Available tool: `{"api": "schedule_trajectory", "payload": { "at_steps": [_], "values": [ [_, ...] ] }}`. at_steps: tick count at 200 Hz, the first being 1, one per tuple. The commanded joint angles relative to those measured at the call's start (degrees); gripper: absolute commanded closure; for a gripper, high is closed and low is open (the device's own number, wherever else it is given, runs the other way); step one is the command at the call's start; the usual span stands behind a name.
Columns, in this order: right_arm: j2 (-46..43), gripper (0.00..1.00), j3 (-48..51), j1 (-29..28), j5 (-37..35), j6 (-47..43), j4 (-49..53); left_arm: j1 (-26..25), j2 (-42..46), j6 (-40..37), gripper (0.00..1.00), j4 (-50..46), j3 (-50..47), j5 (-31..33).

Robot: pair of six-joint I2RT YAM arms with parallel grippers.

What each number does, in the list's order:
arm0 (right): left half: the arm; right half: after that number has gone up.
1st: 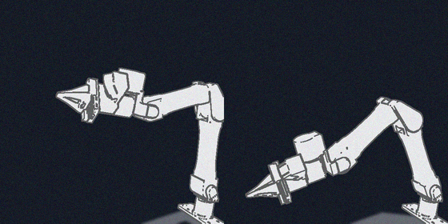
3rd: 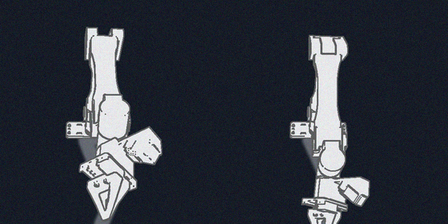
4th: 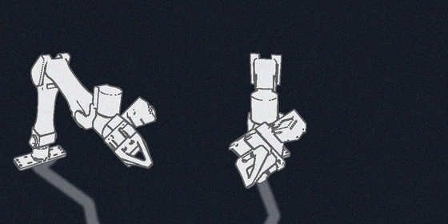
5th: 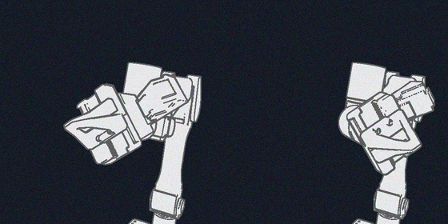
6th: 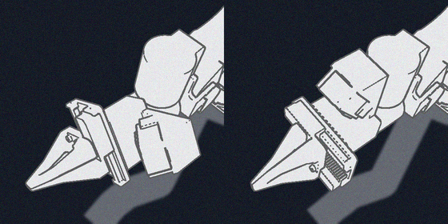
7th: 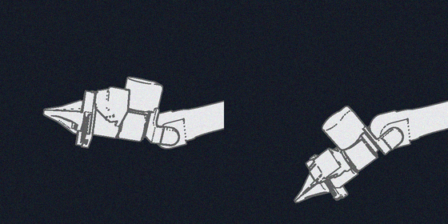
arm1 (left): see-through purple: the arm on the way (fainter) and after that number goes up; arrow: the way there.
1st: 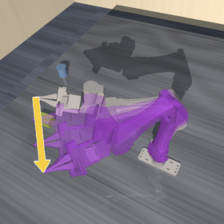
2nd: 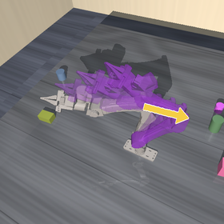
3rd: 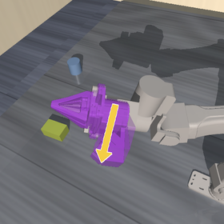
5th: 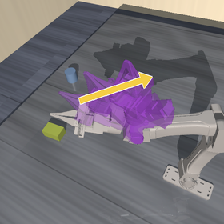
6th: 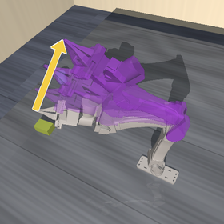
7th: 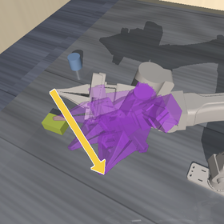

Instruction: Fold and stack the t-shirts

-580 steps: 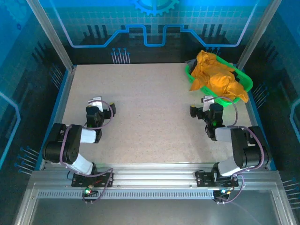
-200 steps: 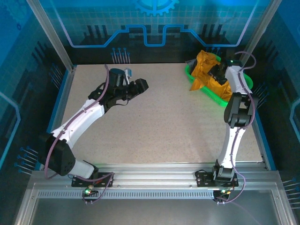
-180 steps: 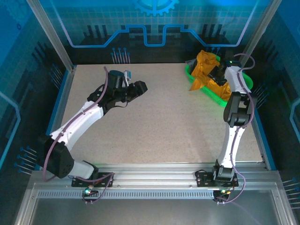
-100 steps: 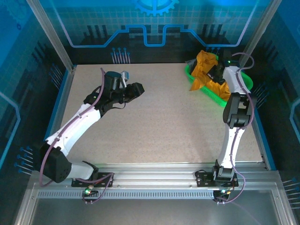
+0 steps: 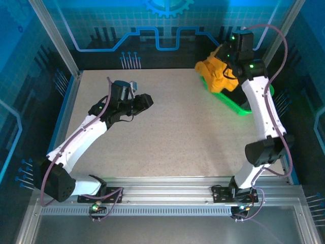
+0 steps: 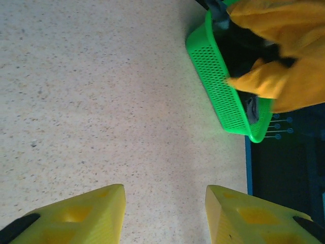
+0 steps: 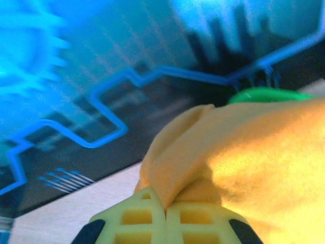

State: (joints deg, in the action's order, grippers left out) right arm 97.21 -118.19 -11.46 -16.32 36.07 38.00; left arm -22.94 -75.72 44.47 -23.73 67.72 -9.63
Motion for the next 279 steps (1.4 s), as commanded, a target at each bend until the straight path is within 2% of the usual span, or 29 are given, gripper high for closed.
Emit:
{"api": "schedule_trajectory", "payload": {
  "at_steps": [1,29,56,77,103,130,164,188,227,253,279],
  "values": [
    [-2.8,1.0,-7.2,-7.0,-3.4,-6.6,-5.1,0.4,2.0,-1.0,0.52,-4.8,-0.8,4.4],
    [0.8,1.0,-12.4,-17.0,-4.3,-6.9,-1.3,1.9,4.2,-0.1,0.49,-9.5,-0.7,10.1],
    [6.5,1.0,-10.4,-25.9,-4.2,-2.9,0.6,3.7,7.5,1.4,0.45,-15.4,-0.4,18.0],
    [12.8,1.0,-9.4,-30.7,-3.0,0.2,3.7,4.8,10.9,2.0,0.45,-19.7,-0.4,23.4],
    [17.4,1.0,-6.4,-32.6,-4.0,3.8,7.5,7.1,14.4,1.9,0.44,-19.7,-3.0,21.2],
    [11.1,1.0,3.6,-28.8,-4.1,3.8,0.2,7.7,16.0,2.4,0.45,-18.7,-5.1,16.8],
    [5.0,1.0,2.0,-18.9,-2.8,3.0,0.7,7.7,16.0,3.3,0.48,-16.2,-6.9,12.7],
    [3.4,1.0,-5.6,-9.1,-1.3,2.2,2.4,7.6,14.4,3.6,0.49,-14.5,-6.8,10.7],
    [6.0,1.0,-23.1,4.9,-3.6,0.5,6.9,6.9,11.9,4.6,0.5,-12.1,-6.3,8.9],
    [6.3,1.0,-26.1,9.3,-4.5,0.1,5.9,6.0,11.3,4.6,0.5,-12.2,-5.8,8.8],
    [6.3,1.0,-26.2,10.5,-5.3,-0.8,5.2,5.9,11.7,4.3,0.5,-12.7,-6.2,8.9]
  ]
}}
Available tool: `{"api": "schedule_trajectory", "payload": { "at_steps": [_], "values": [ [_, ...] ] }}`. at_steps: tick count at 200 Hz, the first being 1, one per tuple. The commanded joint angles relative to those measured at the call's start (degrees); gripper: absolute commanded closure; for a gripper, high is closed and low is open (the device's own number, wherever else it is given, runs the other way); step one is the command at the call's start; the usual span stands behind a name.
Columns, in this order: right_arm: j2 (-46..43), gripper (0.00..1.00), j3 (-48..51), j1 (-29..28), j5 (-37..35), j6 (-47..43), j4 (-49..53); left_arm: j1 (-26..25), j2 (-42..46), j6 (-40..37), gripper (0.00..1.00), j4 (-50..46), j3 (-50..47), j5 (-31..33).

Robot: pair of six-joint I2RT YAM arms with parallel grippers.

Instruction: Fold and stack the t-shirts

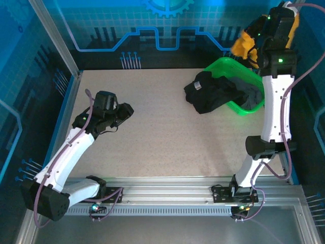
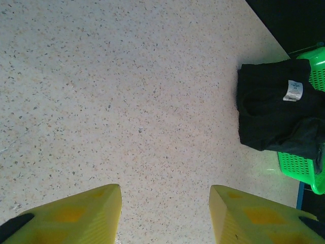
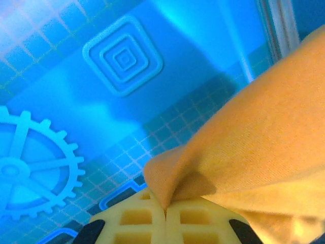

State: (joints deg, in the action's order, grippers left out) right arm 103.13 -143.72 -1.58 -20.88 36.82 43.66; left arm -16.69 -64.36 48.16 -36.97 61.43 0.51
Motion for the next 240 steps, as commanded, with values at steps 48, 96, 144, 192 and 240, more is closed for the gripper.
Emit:
{"api": "schedule_trajectory", "payload": {
  "at_steps": [48,96,144,192,240],
  "values": [
    [2.7,1.0,-5.2,-7.2,5.0,-8.4,1.8,-0.4,0.5,0.7,0.5,-0.5,-0.7,-1.1],
    [-8.5,1.0,22.3,-24.8,6.6,-5.6,-5.7,-0.4,0.3,0.7,0.48,-0.5,-1.0,0.2],
    [-7.3,0.42,39.9,-36.3,9.9,1.9,-5.2,-0.3,0.3,0.0,0.46,-1.3,-0.3,1.9],
    [-5.3,0.05,50.8,-24.7,8.7,4.0,-4.9,-0.3,1.0,0.7,0.44,-2.2,-1.8,1.2],
    [9.2,0.02,48.1,-16.4,5.1,8.6,-1.8,-0.3,1.7,1.0,0.43,-2.5,-2.2,0.0]
  ]
}}
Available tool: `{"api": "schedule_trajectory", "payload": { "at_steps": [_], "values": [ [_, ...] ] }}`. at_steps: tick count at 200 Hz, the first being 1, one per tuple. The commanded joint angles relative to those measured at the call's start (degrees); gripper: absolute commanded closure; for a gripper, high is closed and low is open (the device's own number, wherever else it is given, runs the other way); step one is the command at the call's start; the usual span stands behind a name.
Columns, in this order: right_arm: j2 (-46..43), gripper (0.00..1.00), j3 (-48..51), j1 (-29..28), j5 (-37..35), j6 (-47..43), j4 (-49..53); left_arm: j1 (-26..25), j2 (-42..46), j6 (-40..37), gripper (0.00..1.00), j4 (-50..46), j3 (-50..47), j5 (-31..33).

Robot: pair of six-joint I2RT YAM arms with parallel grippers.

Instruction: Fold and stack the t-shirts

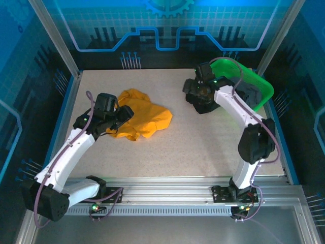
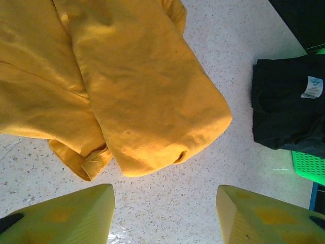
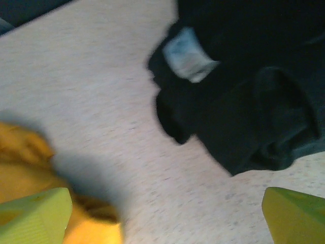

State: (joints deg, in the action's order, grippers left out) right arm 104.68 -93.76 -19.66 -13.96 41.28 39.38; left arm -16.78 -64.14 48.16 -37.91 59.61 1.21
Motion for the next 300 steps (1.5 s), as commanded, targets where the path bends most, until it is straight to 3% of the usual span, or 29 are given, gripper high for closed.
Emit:
{"api": "schedule_trajectory", "payload": {
  "at_steps": [1,34,54,62,88,100,158,202,225,229,242,254,272,300],
  "values": [
    [7.9,0.02,-2.1,1.7,-1.9,4.3,2.5,-0.2,1.5,1.0,0.43,-1.6,-0.4,-0.7],
    [18.4,0.03,-10.1,2.9,-1.1,5.7,5.4,-0.2,2.7,0.8,0.43,-2.5,-0.5,-0.4],
    [22.4,0.13,-13.8,2.9,-1.3,6.0,7.2,-0.1,3.8,0.6,0.43,-3.3,-0.8,0.2],
    [23.2,0.22,-14.2,3.2,-1.4,6.1,7.2,0.0,4.2,0.5,0.43,-3.5,-0.9,0.4],
    [21.7,0.81,-13.9,4.2,-3.1,4.0,5.2,0.3,5.1,0.3,0.43,-3.7,-1.4,0.6],
    [19.0,1.0,-14.0,4.6,-4.6,2.4,4.4,0.3,5.1,0.2,0.43,-3.4,-1.5,0.6],
    [2.9,1.0,-19.9,9.6,-9.9,-1.7,2.7,0.5,1.9,0.7,0.45,0.0,-1.6,-1.6],
    [6.7,1.0,-35.2,15.7,-19.8,-0.7,12.3,0.5,-1.1,1.1,0.45,2.5,-1.3,-3.8],
    [10.6,1.0,-37.8,17.5,-18.9,0.6,16.3,0.5,-1.4,1.1,0.45,2.3,-1.0,-3.9],
    [11.1,0.94,-37.7,17.8,-18.1,0.6,16.7,0.5,-1.4,1.1,0.45,2.2,-0.9,-3.9],
    [12.7,0.63,-37.8,18.3,-14.7,0.8,18.4,0.5,-1.2,0.7,0.44,1.0,-0.5,-3.3],
    [13.1,0.46,-37.1,18.1,-11.6,-0.2,19.1,0.7,-0.9,0.2,0.43,-0.3,0.1,-2.6],
    [10.9,0.36,-33.9,16.5,-10.7,-2.4,18.4,1.8,-0.8,-0.3,0.4,-3.2,1.1,-1.8],
    [2.4,0.35,-24.0,11.7,-11.4,-5.1,14.4,6.8,-0.9,-0.9,0.36,-8.7,3.1,0.5]
  ]
}}
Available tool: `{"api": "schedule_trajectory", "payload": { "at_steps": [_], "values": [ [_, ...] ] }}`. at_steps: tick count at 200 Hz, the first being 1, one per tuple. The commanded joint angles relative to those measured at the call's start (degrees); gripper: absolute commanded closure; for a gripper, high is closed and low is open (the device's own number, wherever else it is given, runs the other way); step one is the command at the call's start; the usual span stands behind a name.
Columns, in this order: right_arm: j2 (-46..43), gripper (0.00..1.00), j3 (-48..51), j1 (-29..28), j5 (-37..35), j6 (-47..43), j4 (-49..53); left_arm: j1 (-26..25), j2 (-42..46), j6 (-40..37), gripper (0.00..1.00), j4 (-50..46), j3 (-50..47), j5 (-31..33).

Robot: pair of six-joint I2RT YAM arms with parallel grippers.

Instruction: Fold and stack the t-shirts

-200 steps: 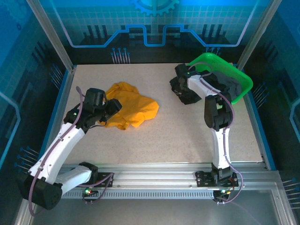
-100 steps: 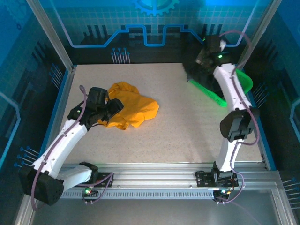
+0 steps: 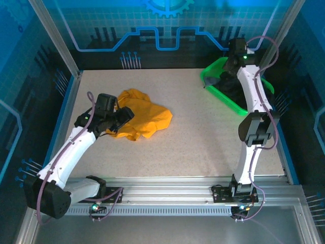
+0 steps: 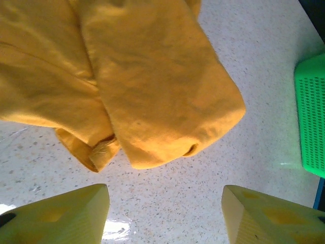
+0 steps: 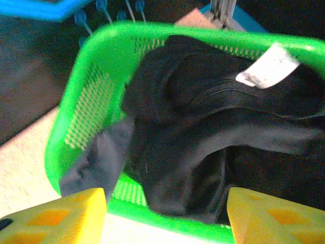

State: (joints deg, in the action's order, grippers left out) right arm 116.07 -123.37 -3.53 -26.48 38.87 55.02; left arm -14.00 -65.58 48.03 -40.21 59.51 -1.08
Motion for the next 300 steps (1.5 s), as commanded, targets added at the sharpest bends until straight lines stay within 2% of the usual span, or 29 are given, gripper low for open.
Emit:
{"api": "schedule_trajectory", "payload": {
  "at_steps": [1,37,74,104,123,160,188,197,210,227,247,259,300],
  "values": [
    [-9.4,0.35,6.1,-4.6,1.3,-2.7,-1.5,4.3,0.6,-0.7,0.36,-6.6,3.3,2.9],
    [-16.8,0.37,19.1,-17.6,3.8,-3.5,-4.4,15.5,-1.0,1.0,0.35,-9.7,3.3,3.6],
    [-20.0,0.41,34.8,-30.4,17.0,0.3,-12.5,22.2,-9.2,4.6,0.36,-4.7,2.2,0.7],
    [-14.0,0.37,38.4,-37.0,31.0,3.6,-16.5,27.0,-19.3,4.7,0.34,1.6,2.7,-5.1],
    [-9.4,0.33,37.4,-39.8,34.2,3.9,-16.5,29.8,-26.0,1.7,0.3,5.5,4.4,-9.0],
    [-1.6,0.32,36.1,-38.7,36.1,7.2,-18.8,30.9,-35.4,-5.9,0.29,8.2,8.8,-11.4],
    [4.1,0.38,32.3,-36.4,35.3,9.5,-18.1,30.5,-40.3,-7.0,0.34,10.7,9.3,-14.2],
    [5.2,0.4,31.3,-35.7,34.7,10.0,-18.1,30.1,-40.9,-6.6,0.39,13.7,8.5,-16.0],
    [6.4,0.48,29.6,-34.5,34.1,10.6,-17.7,28.9,-42.8,-6.5,0.52,15.4,8.7,-18.5],
    [7.5,0.68,27.5,-33.0,32.8,10.7,-16.6,27.2,-44.9,-7.3,0.73,12.8,10.6,-18.1],
    [7.2,0.92,25.6,-30.8,30.4,10.1,-15.2,26.3,-43.2,-5.7,1.0,14.8,7.2,-18.2],
    [6.5,1.0,24.0,-29.4,27.6,8.9,-12.7,25.8,-41.2,-4.5,1.0,15.3,4.5,-18.5],
    [2.3,1.0,17.1,-22.5,22.7,1.6,-8.0,19.2,-32.2,-0.1,1.0,17.2,-6.2,-23.4]
  ]
}}
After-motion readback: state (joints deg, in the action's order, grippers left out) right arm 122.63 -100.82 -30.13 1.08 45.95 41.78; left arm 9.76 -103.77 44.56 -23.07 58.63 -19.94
